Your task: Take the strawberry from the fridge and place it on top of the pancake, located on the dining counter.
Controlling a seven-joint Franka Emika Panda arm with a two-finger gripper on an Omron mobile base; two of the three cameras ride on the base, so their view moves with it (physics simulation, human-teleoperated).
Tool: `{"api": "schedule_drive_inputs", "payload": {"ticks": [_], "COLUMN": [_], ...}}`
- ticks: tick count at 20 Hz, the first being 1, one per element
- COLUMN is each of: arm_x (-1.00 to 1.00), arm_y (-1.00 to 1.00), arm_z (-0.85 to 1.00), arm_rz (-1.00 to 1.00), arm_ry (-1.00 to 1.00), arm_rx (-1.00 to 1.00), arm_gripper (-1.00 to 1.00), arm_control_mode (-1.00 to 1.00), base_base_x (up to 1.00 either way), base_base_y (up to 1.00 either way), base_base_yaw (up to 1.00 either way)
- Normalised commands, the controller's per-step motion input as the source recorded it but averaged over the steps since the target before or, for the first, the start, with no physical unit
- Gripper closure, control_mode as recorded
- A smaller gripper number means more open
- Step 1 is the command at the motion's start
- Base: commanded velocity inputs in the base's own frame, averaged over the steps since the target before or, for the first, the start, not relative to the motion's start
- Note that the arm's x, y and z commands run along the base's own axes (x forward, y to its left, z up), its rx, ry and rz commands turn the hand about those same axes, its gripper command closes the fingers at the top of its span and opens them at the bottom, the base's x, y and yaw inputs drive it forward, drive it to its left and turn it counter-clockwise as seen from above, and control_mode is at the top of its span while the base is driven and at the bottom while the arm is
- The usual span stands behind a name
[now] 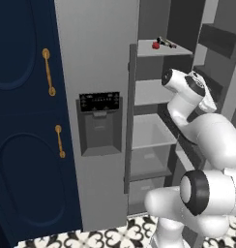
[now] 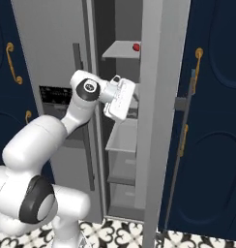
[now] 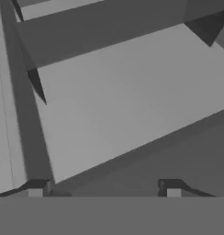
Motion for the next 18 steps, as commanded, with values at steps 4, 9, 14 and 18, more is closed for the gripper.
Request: {"api": "schedule_drive_inputs", "payload": {"ticks": [4,9,14,18], "arm_x": [-0.02,0.00,-0.22,-0.54], "arm_y": [-0.66,-0.32,0.15,0.70], "arm_z": [-0.02,0.00,0.00,0.00], "arm_rz": [0.00,0.00,0.04,0.08], "arm_ry": [0.17,0.04,-0.03,-0.20], "arm_rx": [0.00,0.00,0.00,0.07], "arm_gripper": [-1.00,-1.00,-1.00,-1.00], "arm_control_mode": [-1.00,-1.00,-1.00,-1.00], "base_base_x": [0.00,0.00,0.00,0.00], "base_base_y": [0.00,0.00,0.00,0.00], "base_base_yaw": [0.00,0.00,0.00,0.00]}}
